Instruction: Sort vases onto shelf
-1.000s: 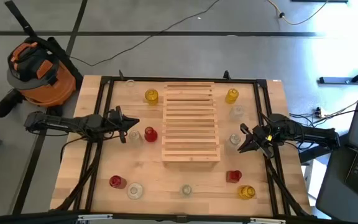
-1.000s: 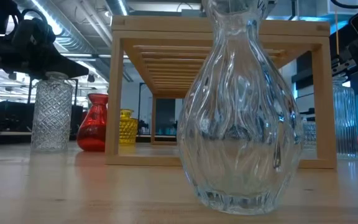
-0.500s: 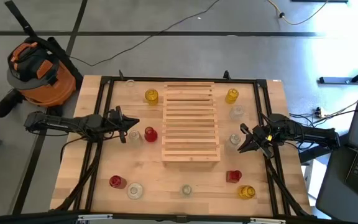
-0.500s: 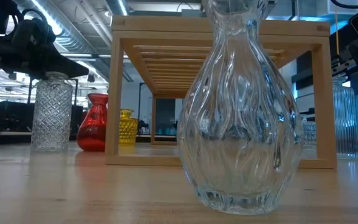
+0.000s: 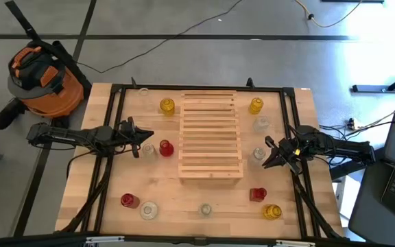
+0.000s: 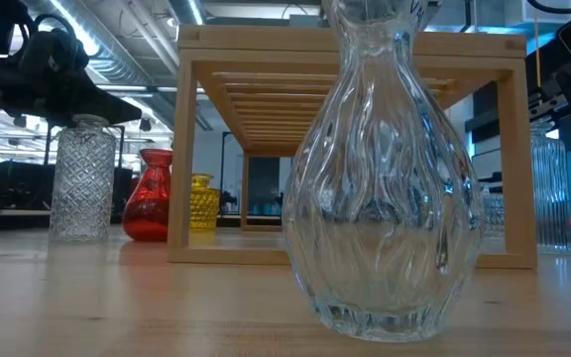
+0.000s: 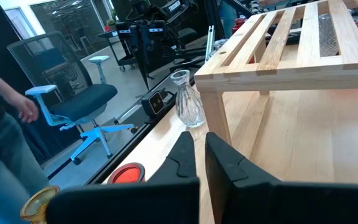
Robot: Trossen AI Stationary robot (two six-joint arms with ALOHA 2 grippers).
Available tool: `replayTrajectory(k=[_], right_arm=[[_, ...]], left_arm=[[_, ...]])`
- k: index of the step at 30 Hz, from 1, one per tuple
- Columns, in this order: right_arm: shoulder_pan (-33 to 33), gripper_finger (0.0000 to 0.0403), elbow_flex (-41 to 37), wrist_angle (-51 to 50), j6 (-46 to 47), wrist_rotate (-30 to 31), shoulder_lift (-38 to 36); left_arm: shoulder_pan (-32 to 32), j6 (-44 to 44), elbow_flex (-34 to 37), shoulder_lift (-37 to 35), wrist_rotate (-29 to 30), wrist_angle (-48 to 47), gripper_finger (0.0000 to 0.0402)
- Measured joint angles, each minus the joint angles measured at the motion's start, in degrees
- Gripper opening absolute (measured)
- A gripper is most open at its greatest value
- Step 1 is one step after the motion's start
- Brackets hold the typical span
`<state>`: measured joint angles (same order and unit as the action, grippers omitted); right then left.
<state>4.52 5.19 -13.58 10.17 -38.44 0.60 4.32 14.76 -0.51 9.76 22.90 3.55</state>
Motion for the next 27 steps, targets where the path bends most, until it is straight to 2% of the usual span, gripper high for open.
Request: replayTrajectory(k=[9,16,18,22,27], right_arm=[[0.0,0.0001,0.0,0.0,0.0,12.1,0.0],[0.0,0.0001,0.0,0.1,0.0,26.2,0.0],[0.0,0.0001,-0.1,0.5,3.8,29.7,0.0],[0.0,0.0001,-0.2,2.4,14.0,32.1,0.0],[0.0,0.0001,-0.2,8.8,38.3,34.0,0.0]], left_arm=[[0.0,0.0,0.0,0.0,0.0,0.0,0.0000],[0.0,0.0,0.0,0.0,0.0,0.0,0.0000],[0.0,0.0,0.0,0.0,0.0,0.0,0.0000],[0.0,0.0,0.0,0.0,0.0,0.0,0.0000],[0.0,0.0,0.0,0.0,0.0,0.0,0.0000]])
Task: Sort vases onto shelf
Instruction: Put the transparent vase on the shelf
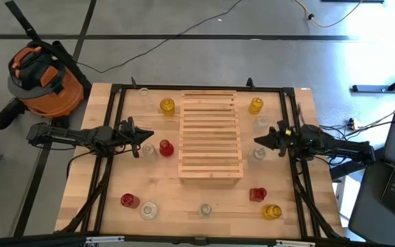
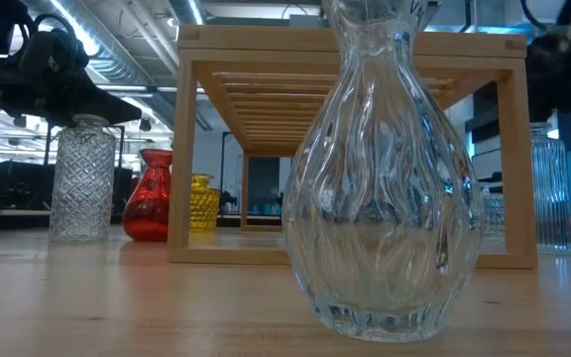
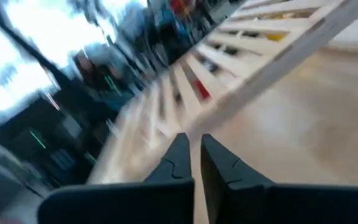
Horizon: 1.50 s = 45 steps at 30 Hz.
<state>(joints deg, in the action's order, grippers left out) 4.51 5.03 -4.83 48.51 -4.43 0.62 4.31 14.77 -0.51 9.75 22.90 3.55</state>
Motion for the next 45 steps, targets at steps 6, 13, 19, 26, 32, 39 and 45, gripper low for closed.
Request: replayTrajectory(k=[6,13,19,26,32,39,45], right_arm=[[0.0,0.0001,0.0,6.0,17.8,17.5,0.0],[0.0,0.0001,0.0,19.3,30.9,42.0,0.1],[0.0,0.0001,2.1,50.7,16.1,47.8,5.5],[0.0,0.0001,27.5,53.7,-6.6,28.3,21.6],[0.0,0.0001,57.6,31.0,-10.0,5.4,41.3],[0.0,0.0001,91.6,2.3,-13.3,-12.7,69.8],[0.1,0.0001,113.7,-16.9,-17.5,-24.3,91.2]], left_arm=[[0.0,0.0,0.0,0.0,0.0,0.0,0.0000],[0.0,0.0,0.0,0.0,0.0,0.0,0.0000],[0.0,0.0,0.0,0.0,0.0,0.0,0.0000],[0.0,0.0,0.0,0.0,0.0,0.0,0.0000],[0.0,0.0,0.0,0.0,0.0,0.0,0.0000],[0.0,10.8,0.0,0.0,-1.5,4.2,0.0000],[0.0,37.9,0.0,0.0,-1.0,18.1,0.0000]])
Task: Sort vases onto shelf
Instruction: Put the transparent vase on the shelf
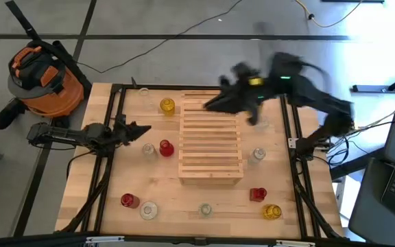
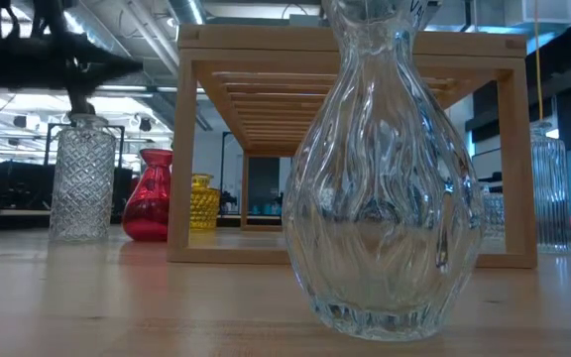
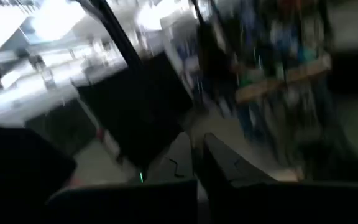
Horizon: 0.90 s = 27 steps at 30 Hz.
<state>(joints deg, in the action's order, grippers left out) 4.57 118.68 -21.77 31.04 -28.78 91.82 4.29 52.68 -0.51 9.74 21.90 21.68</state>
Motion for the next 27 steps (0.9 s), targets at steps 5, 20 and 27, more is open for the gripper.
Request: replayTrajectory(k=[5,20,27], right_arm=[[1.6,0.0001,15.9,-23.0,-9.3,13.6,7.6],[17.7,0.0001,-3.5,-54.2,-7.7,63.1,-16.2],[36.9,0.0028,-26.6,-48.8,-12.0,43.9,-24.3]], left_arm=[[0.0,3.5,0.0,0.0,0.9,14.0,0.0000],[-0.3,-20.1,-21.0,2.8,-4.9,26.4,0.0000],[-0.3,-40.2,-45.6,22.3,-5.9,10.3,0.0000]])
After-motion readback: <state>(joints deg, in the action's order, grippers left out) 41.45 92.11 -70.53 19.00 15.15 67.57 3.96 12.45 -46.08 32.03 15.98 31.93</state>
